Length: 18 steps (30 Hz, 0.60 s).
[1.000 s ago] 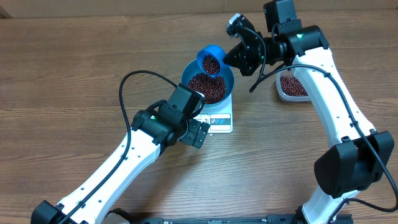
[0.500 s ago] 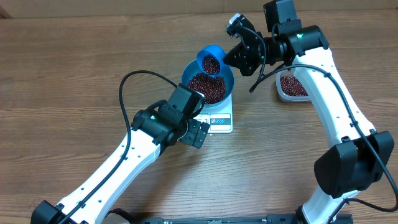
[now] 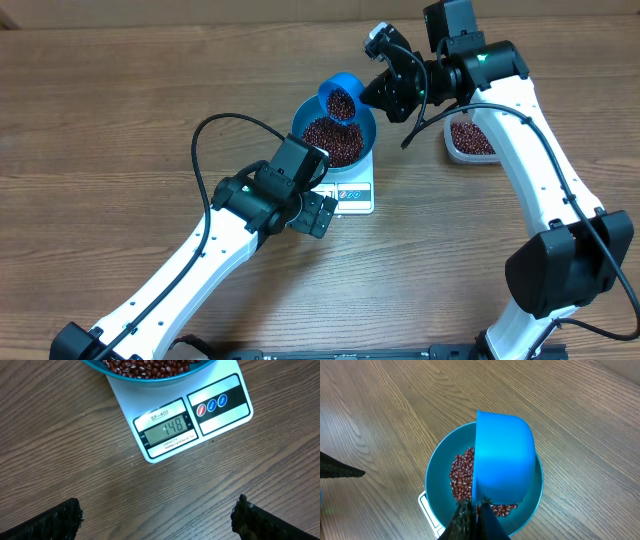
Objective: Scoop item into bowl and weigh 150g on scale
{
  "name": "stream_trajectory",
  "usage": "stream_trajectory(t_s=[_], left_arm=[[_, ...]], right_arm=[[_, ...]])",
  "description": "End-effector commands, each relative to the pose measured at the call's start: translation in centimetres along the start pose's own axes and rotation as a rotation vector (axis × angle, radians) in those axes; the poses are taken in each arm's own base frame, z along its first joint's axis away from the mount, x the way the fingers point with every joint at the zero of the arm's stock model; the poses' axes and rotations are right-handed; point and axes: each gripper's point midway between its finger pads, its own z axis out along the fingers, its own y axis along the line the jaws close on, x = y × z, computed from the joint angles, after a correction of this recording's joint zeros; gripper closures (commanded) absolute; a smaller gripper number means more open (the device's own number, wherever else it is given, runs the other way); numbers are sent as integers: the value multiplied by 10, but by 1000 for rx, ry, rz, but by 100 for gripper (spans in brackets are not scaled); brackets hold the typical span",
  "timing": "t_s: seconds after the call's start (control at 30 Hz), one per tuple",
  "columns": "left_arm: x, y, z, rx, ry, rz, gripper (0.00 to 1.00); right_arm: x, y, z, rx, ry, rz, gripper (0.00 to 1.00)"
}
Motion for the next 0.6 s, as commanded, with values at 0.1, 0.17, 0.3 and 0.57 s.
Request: stream_trajectory(t_s=[0.1,0.17,0.3,0.57], left_arm=[[-1,1,-3,5,-12,12,0],[-1,1,-3,5,-12,12,1],[-1,1,-3,5,-12,12,1],[-1,1,-3,5,-12,12,1]], right_arm=[[-20,7,-18,6,-63,-19,97],[-19,8,-17,2,-59,-50,96],[-20,8,-17,2,-63,-42,96],[-20,0,-19,40,-59,5,96]])
